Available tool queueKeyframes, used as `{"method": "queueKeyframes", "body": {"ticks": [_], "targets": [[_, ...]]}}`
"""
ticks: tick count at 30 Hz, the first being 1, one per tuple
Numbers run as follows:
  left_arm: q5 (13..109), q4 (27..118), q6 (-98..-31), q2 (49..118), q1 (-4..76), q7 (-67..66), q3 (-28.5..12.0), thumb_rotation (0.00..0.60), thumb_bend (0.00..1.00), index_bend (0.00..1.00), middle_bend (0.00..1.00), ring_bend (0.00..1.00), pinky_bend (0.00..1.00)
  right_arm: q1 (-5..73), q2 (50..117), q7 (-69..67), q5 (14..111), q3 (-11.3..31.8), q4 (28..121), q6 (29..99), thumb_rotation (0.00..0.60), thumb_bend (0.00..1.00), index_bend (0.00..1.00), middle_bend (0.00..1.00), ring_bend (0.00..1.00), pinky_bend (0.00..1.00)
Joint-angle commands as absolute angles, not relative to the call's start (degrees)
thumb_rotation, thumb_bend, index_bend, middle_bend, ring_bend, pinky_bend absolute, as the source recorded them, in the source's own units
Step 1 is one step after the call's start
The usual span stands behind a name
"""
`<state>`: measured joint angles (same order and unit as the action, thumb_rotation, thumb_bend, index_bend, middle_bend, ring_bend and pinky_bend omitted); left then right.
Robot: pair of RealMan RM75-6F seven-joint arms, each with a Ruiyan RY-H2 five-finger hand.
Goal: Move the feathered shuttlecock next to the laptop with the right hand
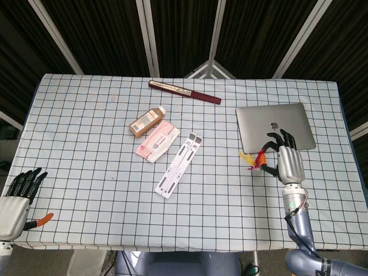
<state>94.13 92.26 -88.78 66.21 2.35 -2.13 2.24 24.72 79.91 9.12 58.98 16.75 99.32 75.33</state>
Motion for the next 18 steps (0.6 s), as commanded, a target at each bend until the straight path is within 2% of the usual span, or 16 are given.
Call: {"method": "queueKeyframes", "body": {"ticks": [1, 18], "targets": [[94.12, 92.24, -88.75, 66.2, 2.36, -2.16, 2.24, 0.6, 0.0, 0.0, 0.0, 0.0, 0.0, 24.24, 80.23, 8.51, 59.34, 16.34, 98.68, 75.44, 0.6, 0.59, 0.63, 0.23, 0.0, 0.0], [94.15, 92.26, -88.81, 66.24, 2.31, -2.25, 2.24, 0.6, 0.0, 0.0, 0.0, 0.0, 0.0, 22.64, 79.97, 7.2, 59.8, 15.52, 97.62, 74.87, 0.6, 0.59, 0.63, 0.23, 0.0, 0.0]]}}
